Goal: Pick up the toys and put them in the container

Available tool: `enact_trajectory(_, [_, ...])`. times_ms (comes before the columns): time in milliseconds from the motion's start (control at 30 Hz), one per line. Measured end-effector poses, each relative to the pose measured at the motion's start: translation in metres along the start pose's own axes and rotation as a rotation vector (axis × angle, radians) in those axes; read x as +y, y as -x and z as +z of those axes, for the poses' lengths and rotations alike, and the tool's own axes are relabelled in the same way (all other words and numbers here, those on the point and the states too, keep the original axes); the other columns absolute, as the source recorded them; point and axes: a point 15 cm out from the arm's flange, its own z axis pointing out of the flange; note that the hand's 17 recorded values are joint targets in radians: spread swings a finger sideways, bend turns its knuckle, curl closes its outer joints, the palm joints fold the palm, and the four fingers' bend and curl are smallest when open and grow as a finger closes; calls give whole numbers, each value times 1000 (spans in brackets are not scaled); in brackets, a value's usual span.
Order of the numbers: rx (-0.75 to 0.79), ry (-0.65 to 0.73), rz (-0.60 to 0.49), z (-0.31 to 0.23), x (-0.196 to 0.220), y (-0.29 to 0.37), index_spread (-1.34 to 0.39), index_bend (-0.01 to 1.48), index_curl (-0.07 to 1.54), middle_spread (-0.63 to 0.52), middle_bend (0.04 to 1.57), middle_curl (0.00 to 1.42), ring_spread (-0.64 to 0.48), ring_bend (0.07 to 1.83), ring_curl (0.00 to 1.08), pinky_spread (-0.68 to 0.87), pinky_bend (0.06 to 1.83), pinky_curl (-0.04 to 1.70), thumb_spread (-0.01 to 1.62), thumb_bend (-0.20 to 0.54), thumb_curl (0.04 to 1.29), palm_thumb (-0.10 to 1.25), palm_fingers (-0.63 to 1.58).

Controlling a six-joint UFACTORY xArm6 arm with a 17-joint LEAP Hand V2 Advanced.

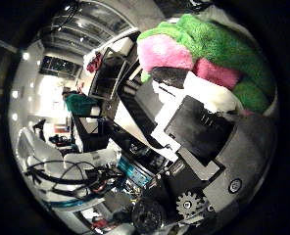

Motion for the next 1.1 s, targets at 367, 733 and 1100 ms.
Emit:
enact_trajectory(367, [-34,-36,-49,27,-20,34,-340,633,571,-162,1113,553,-231,1336,565,-368,1055,975,883,-35,543,837,752])
enact_trajectory(733, [-35,27,-139,22,1,19,-494,343,356,-31,410,302,118,526,241,347,568,655,999,-31,432,718,-98])
enact_trajectory(1100, [-5,2,-72,-3,11,-49,-492,183,323,-2,211,292,173,341,205,479,426,455,1003,-27,368,696,69])
